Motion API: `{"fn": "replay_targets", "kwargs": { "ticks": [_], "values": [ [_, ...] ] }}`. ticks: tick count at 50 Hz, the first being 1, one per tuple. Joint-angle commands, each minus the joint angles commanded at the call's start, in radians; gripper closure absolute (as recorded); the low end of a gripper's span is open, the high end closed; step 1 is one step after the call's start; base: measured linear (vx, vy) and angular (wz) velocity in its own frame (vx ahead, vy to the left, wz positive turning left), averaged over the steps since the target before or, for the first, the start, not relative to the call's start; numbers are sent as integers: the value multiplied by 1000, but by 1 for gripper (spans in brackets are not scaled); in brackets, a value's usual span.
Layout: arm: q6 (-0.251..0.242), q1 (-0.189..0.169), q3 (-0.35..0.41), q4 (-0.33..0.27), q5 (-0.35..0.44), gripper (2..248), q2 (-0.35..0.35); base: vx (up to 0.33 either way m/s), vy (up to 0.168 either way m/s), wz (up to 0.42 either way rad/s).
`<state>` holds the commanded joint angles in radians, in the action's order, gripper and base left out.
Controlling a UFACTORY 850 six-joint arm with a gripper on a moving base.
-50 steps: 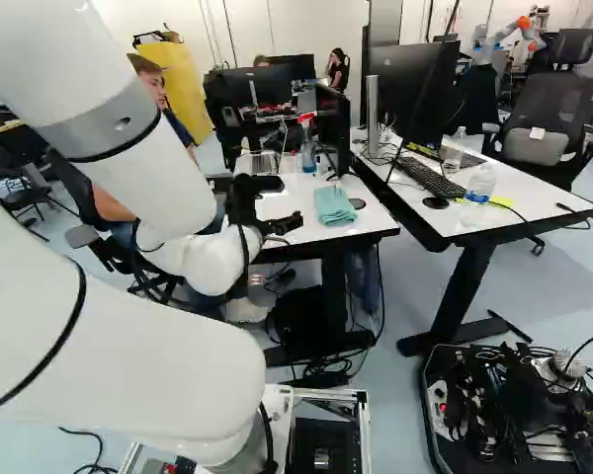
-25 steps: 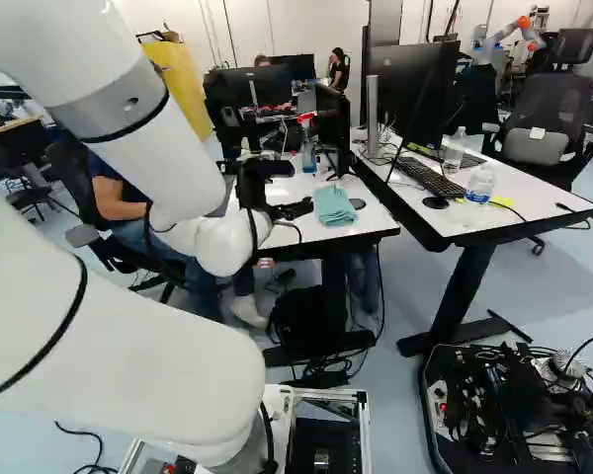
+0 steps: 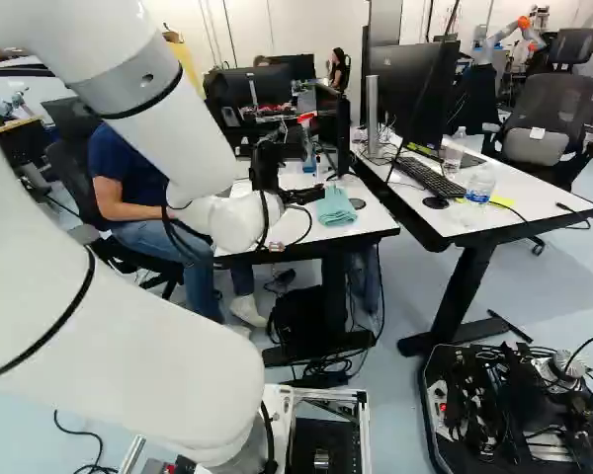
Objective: Clean the table with the green towel
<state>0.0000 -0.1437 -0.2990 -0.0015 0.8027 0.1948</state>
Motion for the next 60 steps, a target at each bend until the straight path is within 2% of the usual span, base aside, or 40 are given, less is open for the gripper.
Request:
{"fn": "replay_targets", "kwargs": {
  "ticks": [23,60],
  "values": [
    [0,-48,-117,-46,-157,3,-66,0,0,0],
    [0,-114,-306,-176,-391,3,-168,0,0,0]
  ]
}}
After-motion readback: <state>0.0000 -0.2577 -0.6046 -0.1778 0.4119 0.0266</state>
